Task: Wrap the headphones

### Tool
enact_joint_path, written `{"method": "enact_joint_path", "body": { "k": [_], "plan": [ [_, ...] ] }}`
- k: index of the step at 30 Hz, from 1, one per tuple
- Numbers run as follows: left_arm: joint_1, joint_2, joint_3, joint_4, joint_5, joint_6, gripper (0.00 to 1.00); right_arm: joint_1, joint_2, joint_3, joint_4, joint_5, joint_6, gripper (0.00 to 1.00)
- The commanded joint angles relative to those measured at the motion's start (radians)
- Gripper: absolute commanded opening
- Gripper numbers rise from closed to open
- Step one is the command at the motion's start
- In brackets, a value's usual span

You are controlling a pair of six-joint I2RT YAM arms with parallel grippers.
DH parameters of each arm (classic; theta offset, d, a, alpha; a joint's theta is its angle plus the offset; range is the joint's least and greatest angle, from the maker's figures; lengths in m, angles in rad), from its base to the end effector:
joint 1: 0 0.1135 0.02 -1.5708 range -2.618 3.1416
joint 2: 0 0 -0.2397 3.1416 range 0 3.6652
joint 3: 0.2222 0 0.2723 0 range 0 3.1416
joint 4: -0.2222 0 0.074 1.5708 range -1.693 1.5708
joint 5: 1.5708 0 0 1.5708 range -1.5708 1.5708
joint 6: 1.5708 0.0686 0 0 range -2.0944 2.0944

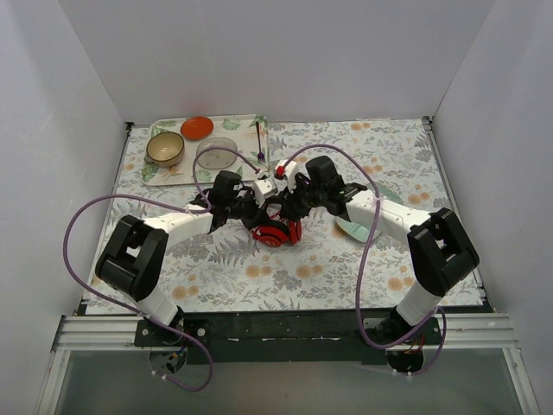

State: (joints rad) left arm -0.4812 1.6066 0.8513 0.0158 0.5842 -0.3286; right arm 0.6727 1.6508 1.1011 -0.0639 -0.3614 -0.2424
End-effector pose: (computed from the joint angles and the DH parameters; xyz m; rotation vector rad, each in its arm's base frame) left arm 0.3016 -0.2002 0.1262 0.4971 2.3523 -1.0731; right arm 0.3055 0.2744 0.1853 -1.1590 1.8818 0.6364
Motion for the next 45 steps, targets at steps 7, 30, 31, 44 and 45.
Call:
{"method": "enact_joint_path", "body": {
  "k": [7,30,31,44,45],
  "plan": [
    [-0.020,0.062,0.083,-0.122,-0.035,0.086,0.00,-0.062,0.003,-0.044,0.151,-0.057,0.078,0.46],
    [-0.020,-0.014,0.106,-0.097,-0.041,0.016,0.44,-0.114,-0.020,-0.063,0.170,-0.031,0.138,0.45],
    [-0.020,-0.019,0.106,-0.097,-0.038,0.014,0.45,-0.114,-0.035,-0.064,0.176,-0.022,0.144,0.45],
    [-0.020,-0.024,0.112,-0.112,-0.008,0.019,0.38,-0.130,-0.074,-0.076,0.197,0.012,0.180,0.49],
    [-0.020,-0.016,0.112,-0.116,0.002,0.020,0.34,-0.127,-0.068,-0.072,0.191,0.012,0.180,0.49]
  ]
}}
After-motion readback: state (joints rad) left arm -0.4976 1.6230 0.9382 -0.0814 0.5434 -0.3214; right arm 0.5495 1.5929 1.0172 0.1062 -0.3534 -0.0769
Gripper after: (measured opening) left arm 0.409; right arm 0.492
